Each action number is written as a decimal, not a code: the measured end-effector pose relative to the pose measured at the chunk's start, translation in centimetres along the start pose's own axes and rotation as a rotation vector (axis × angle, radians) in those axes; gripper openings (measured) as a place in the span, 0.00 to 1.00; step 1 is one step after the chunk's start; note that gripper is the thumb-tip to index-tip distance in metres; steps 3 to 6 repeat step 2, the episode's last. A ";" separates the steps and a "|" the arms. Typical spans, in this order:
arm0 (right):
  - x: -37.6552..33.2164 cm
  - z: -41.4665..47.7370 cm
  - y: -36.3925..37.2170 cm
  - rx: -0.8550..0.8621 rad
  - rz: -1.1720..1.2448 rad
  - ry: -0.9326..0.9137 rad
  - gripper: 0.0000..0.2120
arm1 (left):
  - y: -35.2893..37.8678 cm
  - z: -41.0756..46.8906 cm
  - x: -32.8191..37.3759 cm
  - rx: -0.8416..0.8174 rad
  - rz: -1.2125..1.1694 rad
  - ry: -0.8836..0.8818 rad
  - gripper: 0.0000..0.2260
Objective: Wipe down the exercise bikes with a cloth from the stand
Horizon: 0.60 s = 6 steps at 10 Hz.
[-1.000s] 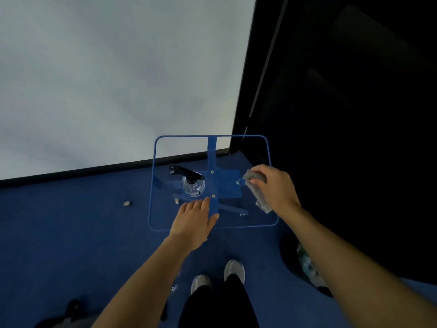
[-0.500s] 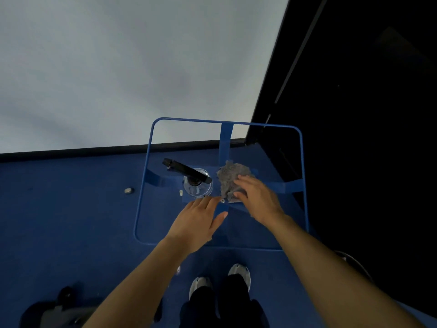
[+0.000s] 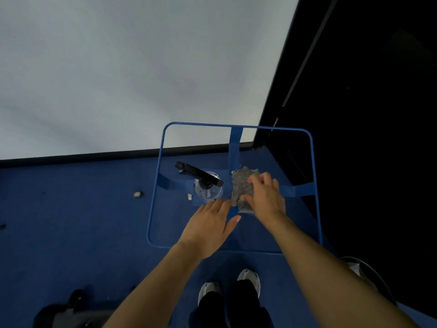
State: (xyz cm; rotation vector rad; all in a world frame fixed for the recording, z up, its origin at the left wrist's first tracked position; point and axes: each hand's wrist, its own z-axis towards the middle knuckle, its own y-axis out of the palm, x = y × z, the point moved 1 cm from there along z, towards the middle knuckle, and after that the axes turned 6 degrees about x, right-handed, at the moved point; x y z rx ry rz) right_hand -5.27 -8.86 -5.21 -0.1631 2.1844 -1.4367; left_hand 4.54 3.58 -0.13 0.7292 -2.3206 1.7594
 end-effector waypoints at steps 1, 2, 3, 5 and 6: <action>-0.9 0.0 -0.1 0.056 0.004 0.039 0.22 | -0.3 -0.4 -0.2 0.039 0.000 0.001 0.25; -1.7 -1.0 -1.4 0.100 0.070 0.040 0.24 | -0.9 -1.2 -0.3 0.011 0.021 0.006 0.26; -1.7 -1.0 -1.4 0.100 0.070 0.040 0.24 | -0.9 -1.2 -0.3 0.011 0.021 0.006 0.26; -1.7 -1.0 -1.4 0.100 0.070 0.040 0.24 | -0.9 -1.2 -0.3 0.011 0.021 0.006 0.26; -1.7 -1.0 -1.4 0.100 0.070 0.040 0.24 | -0.9 -1.2 -0.3 0.011 0.021 0.006 0.26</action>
